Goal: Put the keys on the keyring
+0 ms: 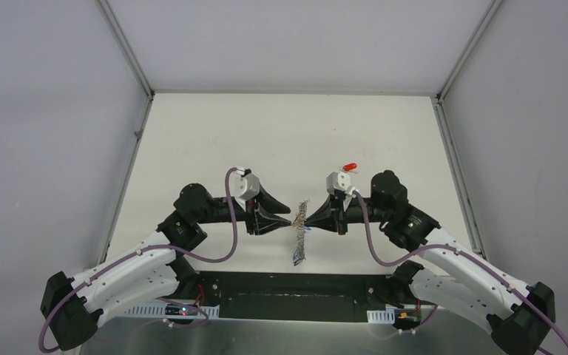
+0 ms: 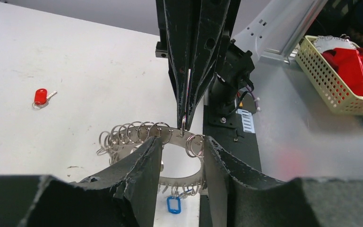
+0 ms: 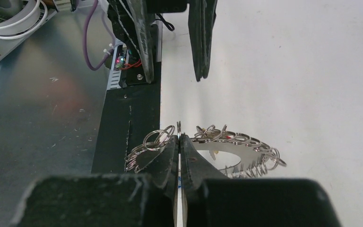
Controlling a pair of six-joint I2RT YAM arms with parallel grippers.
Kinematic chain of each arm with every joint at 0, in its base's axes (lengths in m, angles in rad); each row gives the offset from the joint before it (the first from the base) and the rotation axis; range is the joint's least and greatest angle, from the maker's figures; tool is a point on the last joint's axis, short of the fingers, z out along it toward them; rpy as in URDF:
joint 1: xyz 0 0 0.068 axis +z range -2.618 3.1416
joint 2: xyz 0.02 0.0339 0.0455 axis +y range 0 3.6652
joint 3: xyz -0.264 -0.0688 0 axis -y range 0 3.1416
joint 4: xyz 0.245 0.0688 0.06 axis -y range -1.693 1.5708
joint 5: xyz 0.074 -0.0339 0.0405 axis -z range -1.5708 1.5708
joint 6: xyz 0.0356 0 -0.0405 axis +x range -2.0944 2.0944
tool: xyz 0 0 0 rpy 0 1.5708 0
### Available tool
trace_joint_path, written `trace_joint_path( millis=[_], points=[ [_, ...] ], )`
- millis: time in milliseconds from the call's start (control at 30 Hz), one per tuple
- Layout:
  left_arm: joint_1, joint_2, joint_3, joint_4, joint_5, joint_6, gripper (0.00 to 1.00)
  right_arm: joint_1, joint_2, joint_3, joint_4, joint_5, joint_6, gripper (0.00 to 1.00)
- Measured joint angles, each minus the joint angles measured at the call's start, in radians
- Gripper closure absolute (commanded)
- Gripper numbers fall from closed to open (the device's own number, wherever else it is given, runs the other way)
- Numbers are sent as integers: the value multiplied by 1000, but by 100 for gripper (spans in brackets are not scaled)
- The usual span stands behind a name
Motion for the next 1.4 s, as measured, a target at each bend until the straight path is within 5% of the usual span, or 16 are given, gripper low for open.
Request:
trace_joint_path(
  millis=[233, 900, 1100, 1400],
  points=[
    [-22, 50, 0, 24, 55, 49, 74, 0, -19, -5, 55, -42, 0, 100],
    [-106, 137, 0, 83, -27, 95, 74, 0, -36, -21, 76, -48, 2, 100],
    [-111, 137, 0, 84, -38, 96, 84, 0, -36, -21, 77, -48, 2, 100],
    [-119, 142, 0, 97, -51, 92, 78, 0, -38, -23, 78, -51, 5, 100]
  ],
)
